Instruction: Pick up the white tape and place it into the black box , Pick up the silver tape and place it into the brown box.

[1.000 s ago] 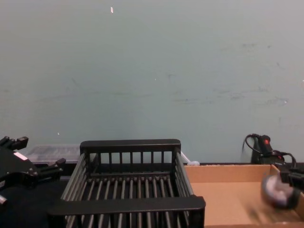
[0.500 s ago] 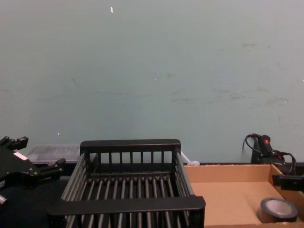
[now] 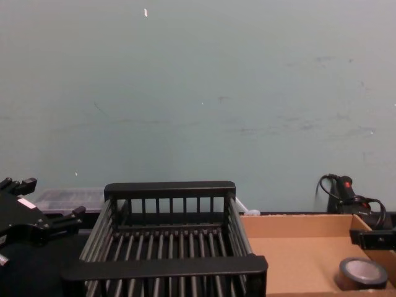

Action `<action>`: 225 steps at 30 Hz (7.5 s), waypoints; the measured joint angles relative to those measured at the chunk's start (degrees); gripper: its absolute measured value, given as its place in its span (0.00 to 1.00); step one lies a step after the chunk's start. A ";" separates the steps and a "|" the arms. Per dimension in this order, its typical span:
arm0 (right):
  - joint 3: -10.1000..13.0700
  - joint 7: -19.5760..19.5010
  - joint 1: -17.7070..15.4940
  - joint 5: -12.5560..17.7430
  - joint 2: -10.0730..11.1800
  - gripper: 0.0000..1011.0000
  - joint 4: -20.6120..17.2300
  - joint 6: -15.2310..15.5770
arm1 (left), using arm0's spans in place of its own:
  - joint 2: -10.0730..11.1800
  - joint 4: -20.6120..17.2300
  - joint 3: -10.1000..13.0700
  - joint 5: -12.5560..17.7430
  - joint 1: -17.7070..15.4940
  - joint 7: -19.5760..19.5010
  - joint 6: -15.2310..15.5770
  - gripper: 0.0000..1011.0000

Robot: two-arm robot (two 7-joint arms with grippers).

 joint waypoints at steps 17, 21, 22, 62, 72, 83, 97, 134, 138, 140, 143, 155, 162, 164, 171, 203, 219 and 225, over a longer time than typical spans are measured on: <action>2.06 0.01 -3.74 0.76 1.13 0.99 -6.60 3.11 | 0.00 0.00 0.00 0.00 0.00 0.00 0.00 0.99; 2.27 0.97 -5.49 1.69 2.34 0.99 -9.26 4.35 | 0.00 0.00 0.00 0.00 0.00 0.00 0.00 0.99; 2.27 1.17 -5.75 1.82 2.54 0.99 -9.62 4.52 | 0.00 0.00 0.00 0.00 0.00 0.00 0.00 0.99; -9.21 8.90 -8.22 4.30 10.86 0.99 -17.25 4.29 | 0.00 0.00 0.00 0.00 0.00 0.00 0.00 0.99; -11.67 9.89 -7.31 3.91 11.35 0.99 -16.52 4.04 | 0.00 0.00 0.00 0.00 0.00 0.00 0.00 0.99; -13.85 10.70 -6.07 3.20 11.20 0.99 -15.05 4.00 | 0.00 0.00 0.00 0.00 0.00 0.00 0.00 0.99; -15.94 11.06 -4.17 1.51 9.69 0.99 -12.00 4.02 | 0.00 0.00 0.00 0.00 0.00 0.00 0.00 0.99; -18.34 12.16 -2.05 -0.64 7.01 0.99 -8.31 4.52 | 0.00 0.00 0.00 0.00 0.00 0.00 0.00 0.99; -18.34 12.16 -2.02 -0.70 6.86 0.99 -8.19 4.63 | 0.00 0.00 0.00 0.00 0.00 0.00 0.00 0.99; -18.34 12.15 -2.02 -0.71 6.81 0.99 -8.16 4.64 | 0.00 0.00 0.00 0.00 0.00 0.00 0.00 0.99; -18.26 12.11 -2.03 -0.77 6.75 0.99 -8.05 4.52 | 0.00 0.00 0.00 0.00 0.00 0.00 0.00 0.99; -18.21 12.08 -2.07 -0.79 6.77 0.99 -8.07 4.45 | 0.00 0.00 0.00 0.00 0.00 0.00 0.00 0.99; -18.21 12.05 -2.08 -0.79 6.80 0.99 -8.10 4.45 | 0.00 0.00 0.00 0.00 0.00 0.00 0.00 0.99; -18.21 12.04 -2.08 -0.79 6.81 0.99 -8.12 4.45 | 0.00 0.00 0.00 0.00 0.00 0.00 0.00 0.99; -18.21 12.03 -2.08 -0.78 6.83 0.94 -8.16 4.45 | 0.00 0.00 0.00 0.00 0.00 0.00 0.00 0.99; -18.21 12.04 -2.08 -0.70 6.83 0.09 -8.16 4.45 | 0.00 0.00 0.00 0.00 0.00 0.00 0.00 0.99; -18.21 12.08 -2.07 -0.70 6.84 0.09 -8.16 4.45 | 0.00 0.00 0.00 0.00 0.00 0.00 0.00 0.99; -17.98 12.56 -2.19 -0.36 7.23 0.09 -8.57 4.18 | 0.00 0.00 0.00 0.00 0.00 0.00 0.00 0.99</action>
